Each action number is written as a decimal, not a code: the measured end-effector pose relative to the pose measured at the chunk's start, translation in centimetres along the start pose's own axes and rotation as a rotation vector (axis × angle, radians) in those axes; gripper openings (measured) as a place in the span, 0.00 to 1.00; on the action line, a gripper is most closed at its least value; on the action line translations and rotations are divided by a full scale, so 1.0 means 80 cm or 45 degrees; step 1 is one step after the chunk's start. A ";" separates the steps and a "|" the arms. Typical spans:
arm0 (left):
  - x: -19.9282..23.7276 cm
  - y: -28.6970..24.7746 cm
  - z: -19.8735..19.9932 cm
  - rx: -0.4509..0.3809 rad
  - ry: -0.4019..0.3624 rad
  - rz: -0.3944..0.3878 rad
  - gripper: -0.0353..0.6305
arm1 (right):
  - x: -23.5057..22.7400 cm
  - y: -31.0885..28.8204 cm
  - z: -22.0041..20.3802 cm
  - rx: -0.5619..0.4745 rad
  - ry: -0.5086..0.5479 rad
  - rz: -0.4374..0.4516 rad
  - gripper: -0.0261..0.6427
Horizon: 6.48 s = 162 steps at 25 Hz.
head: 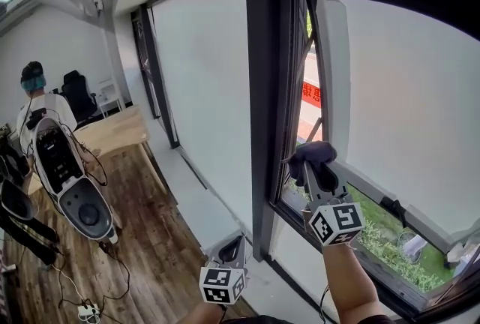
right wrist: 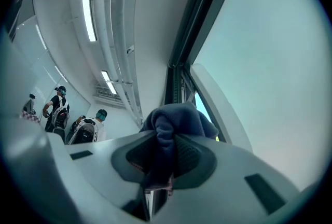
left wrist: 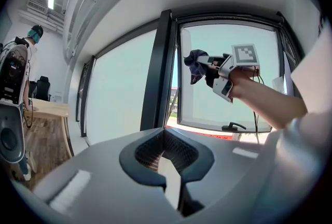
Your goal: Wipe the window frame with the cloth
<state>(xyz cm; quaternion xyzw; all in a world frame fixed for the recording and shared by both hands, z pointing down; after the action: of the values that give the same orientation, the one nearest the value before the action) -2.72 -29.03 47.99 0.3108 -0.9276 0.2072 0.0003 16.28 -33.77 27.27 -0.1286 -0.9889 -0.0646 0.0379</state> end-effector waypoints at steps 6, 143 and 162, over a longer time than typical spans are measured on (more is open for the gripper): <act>0.021 0.011 -0.004 -0.014 0.030 0.045 0.07 | -0.019 -0.022 0.055 -0.103 0.018 0.022 0.15; 0.038 -0.026 -0.040 0.183 -0.033 0.088 0.07 | -0.032 -0.162 -0.103 0.469 0.169 0.057 0.14; 0.028 -0.031 -0.047 0.211 -0.051 0.076 0.07 | -0.024 -0.156 -0.156 0.528 0.221 0.024 0.15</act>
<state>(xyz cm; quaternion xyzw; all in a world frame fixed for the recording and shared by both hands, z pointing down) -3.57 -30.70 52.65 0.2861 -0.9159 0.2770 -0.0503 15.62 -47.92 37.96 -0.1211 -0.9727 0.1298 0.1492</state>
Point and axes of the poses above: the fingertips, and each gripper's own axes: y backward along the fingers, x to its left, z out of its top, the point moved 2 cm from there along y, backward along the fingers, and after that the axes turned 15 degrees about x, right-handed, at the moved point
